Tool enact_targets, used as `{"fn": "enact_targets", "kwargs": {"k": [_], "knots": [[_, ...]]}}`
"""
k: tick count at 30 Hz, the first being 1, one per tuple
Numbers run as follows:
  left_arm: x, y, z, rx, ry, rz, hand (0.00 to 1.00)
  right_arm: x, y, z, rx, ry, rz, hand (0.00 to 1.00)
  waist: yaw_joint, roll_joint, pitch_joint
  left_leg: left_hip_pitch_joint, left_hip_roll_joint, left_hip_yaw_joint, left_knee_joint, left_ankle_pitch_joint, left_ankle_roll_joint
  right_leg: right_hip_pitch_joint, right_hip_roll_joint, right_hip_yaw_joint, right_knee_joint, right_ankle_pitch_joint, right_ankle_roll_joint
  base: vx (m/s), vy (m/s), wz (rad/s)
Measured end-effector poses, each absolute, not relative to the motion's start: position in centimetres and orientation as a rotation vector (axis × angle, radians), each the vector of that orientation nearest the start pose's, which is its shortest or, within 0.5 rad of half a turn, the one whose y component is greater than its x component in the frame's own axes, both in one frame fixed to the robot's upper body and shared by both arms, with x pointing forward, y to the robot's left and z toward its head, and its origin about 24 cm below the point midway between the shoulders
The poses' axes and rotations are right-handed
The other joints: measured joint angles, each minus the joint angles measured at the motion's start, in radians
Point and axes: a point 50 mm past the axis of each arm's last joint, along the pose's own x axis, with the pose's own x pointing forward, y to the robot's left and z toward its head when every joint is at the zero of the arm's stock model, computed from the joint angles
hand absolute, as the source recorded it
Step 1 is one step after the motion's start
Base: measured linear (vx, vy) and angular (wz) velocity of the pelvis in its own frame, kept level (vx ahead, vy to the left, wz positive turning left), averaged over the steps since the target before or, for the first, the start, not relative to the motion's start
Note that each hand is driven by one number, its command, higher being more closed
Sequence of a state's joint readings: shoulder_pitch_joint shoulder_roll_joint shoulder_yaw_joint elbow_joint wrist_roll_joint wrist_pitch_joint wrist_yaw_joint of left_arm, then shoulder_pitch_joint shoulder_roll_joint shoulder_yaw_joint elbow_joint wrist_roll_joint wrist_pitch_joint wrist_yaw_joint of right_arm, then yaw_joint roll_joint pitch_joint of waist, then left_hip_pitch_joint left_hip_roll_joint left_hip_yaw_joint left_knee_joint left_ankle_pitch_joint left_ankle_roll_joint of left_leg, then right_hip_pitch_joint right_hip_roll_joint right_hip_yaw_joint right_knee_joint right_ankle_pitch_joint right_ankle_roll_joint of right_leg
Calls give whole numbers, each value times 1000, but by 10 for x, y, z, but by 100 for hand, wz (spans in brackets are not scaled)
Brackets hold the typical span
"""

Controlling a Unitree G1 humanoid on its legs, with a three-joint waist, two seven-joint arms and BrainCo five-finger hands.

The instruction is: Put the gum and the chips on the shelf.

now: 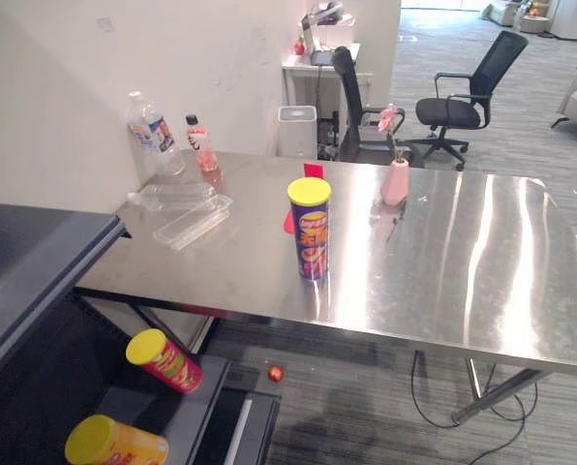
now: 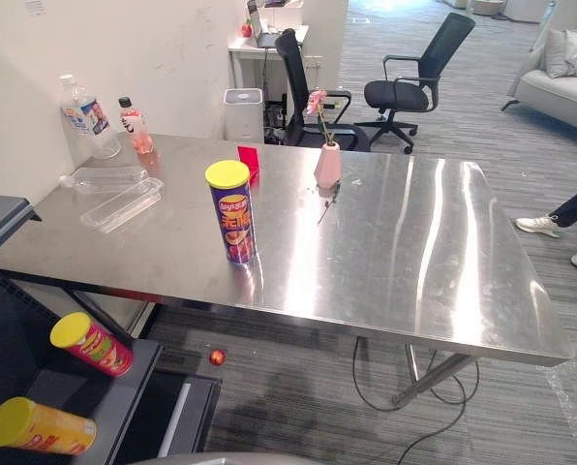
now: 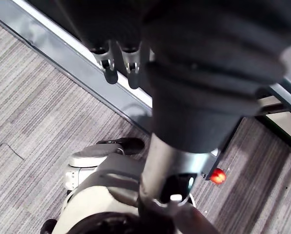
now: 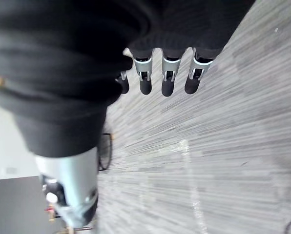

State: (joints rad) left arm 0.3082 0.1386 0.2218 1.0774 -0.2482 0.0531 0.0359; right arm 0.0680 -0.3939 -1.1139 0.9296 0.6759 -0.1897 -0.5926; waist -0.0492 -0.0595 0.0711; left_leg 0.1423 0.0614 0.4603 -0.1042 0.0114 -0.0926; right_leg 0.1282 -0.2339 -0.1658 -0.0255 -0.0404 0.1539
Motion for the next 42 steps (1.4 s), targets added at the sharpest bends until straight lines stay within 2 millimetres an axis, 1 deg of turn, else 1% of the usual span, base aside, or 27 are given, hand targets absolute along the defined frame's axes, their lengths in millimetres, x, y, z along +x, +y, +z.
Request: {"fn": "enact_targets", "kwargs": {"k": [2,4,6,7,8,9,10,11,12,14,15,16,18,19,21,23,24,25,26,27,28,30,31,33,35,38,42], "knots": [[-20,234,-166,-190,1365,552,0,24,-427,-41,585,200,-1982,0,-9,-4,-14,0,0,10,0,-6,0,-12,1,1,12,5,6,55,21,-23],[-21,235,-166,-165,1374,531,0,36,-436,-27,583,127,-1960,0,-9,-4,-24,0,1,21,0,-12,1,-27,1,1,28,8,7,60,23,-22],[-21,235,-166,-151,1376,517,0,51,-445,-12,585,50,-1922,0,-15,-4,-26,0,0,21,0,-19,4,-42,3,0,44,16,-3,24,24,-16],[-23,236,-166,-147,1382,512,0,63,-451,1,565,-3,-1880,0,-27,-4,-27,0,0,22,0,-23,5,-48,4,-1,49,26,-9,1,41,-22],[-22,235,-166,-144,1386,500,0,73,-458,19,525,-66,-1835,0,-27,-1,-29,1,-3,19,1,-30,5,-56,4,-2,47,39,-26,-4,46,-26],[-21,235,-165,-143,1386,498,0,78,-461,29,505,-103,-1810,0,-27,-1,-29,1,-5,19,1,-33,6,-57,4,-3,42,45,-34,-13,58,-31],[-20,234,-166,-140,1391,489,0,88,-466,49,445,-165,-1758,0,-29,-1,-29,2,-9,19,0,-38,11,-60,4,-5,38,55,-47,-23,47,-27],[-21,233,-166,-135,1395,479,0,96,-469,68,376,-223,-1710,0,-29,-1,-37,1,-13,20,0,-42,15,-67,1,-6,38,64,-45,-24,42,-24],[-22,233,-166,-135,1398,479,0,101,-469,78,347,-253,-1684,0,-29,-1,-42,1,-15,21,0,-43,15,-70,0,-7,38,68,-46,-19,31,-17],[-25,233,-165,-134,1407,479,0,118,-463,111,230,-372,-1574,0,-32,-4,-56,2,-24,22,0,-47,20,-70,-8,-23,37,71,-45,-8,14,-9],[-25,233,-165,-131,1407,476,0,122,-461,118,205,-394,-1545,0,-31,-5,-58,2,-26,22,0,-47,20,-70,-10,-25,36,71,-45,-9,4,-4],[-25,233,-165,-131,1407,474,0,131,-455,130,150,-435,-1484,0,-30,-5,-58,2,-31,21,0,-47,20,-70,-15,-32,33,71,-45,0,0,0],[-24,231,-165,-134,1402,473,0,149,-441,148,77,-492,-1363,0,-28,-3,-58,2,-38,19,0,-45,23,-68,-20,-49,24,71,-45,-29,-14,-6],[-24,231,-165,-132,1402,471,0,154,-437,152,44,-501,-1320,0,-27,-2,-58,2,-39,18,0,-44,25,-68,-21,-50,22,70,-45,-28,-27,-5],[-22,233,-164,-99,1393,450,0,175,-414,164,-68,-521,-1135,0,-20,-2,-58,-1,-45,-9,0,-39,32,-64,-22,-61,8,68,-42,-25,-34,-4],[-21,233,-164,-94,1389,446,0,188,-397,170,-136,-524,-996,0,-13,-3,-57,-1,-49,-19,0,-33,41,-60,-29,-73,9,57,-27,-22,-33,8],[-21,233,-164,-75,1394,434,0,195,-387,171,-177,-508,-907,0,-17,-2,-57,-1,-53,-40,0,-30,44,-50,-33,-87,10,48,-18,-13,-30,27],[-21,233,-164,-71,1393,430,0,198,-383,170,-188,-496,-863,0,-16,-1,-56,-1,-53,-47,0,-29,45,-47,-34,-94,11,47,-17,-6,-29,36],[-21,233,-164,-65,1393,428,0,206,-373,167,-195,-464,-770,0,-16,-1,-56,-2,-54,-60,0,-28,47,-36,-34,-107,9,46,-18,-12,-19,25],[-20,232,-164,-64,1387,427,0,214,-362,164,-204,-437,-664,0,-8,-1,-56,-3,-53,-63,0,-27,47,-35,-34,-111,10,46,-18,-13,-15,18],[-20,232,-164,-64,1383,427,0,217,-356,162,-209,-421,-614,0,-2,-1,-56,-4,-53,-63,0,-27,47,-35,-34,-112,9,46,-18,-11,-8,11],[-18,231,-164,-61,1371,429,0,228,-332,152,-232,-366,-411,0,4,-2,-55,-18,-54,-82,0,-23,50,-35,-36,-130,8,45,-20,0,-8,22],[-18,232,-164,-61,1370,430,0,229,-327,151,-238,-358,-366,0,5,-3,-55,-21,-55,-88,0,-22,51,-35,-36,-135,8,45,-20,11,-8,24],[-17,231,-164,-58,1355,432,0,236,-305,143,-258,-322,-203,0,13,-5,-53,-24,-55,-96,0,-21,51,-32,-36,-145,8,43,-23,22,-7,12],[-17,231,-163,-54,1348,435,0,237,-292,139,-274,-299,-97,0,23,-5,-53,-29,-55,-106,0,-21,51,-31,-36,-155,8,43,-23,28,-9,14],[-16,231,-163,-46,1341,444,0,241,-272,135,-266,-273,62,0,26,-6,-50,-35,-54,-118,0,-20,52,-28,-34,-166,7,43,-23,29,-14,14],[-15,229,-164,-42,1337,454,0,245,-256,127,-236,-239,168,0,26,-5,-32,-34,-54,-129,0,-20,52,-19,-33,-174,3,42,-24,22,-19,8]]}}
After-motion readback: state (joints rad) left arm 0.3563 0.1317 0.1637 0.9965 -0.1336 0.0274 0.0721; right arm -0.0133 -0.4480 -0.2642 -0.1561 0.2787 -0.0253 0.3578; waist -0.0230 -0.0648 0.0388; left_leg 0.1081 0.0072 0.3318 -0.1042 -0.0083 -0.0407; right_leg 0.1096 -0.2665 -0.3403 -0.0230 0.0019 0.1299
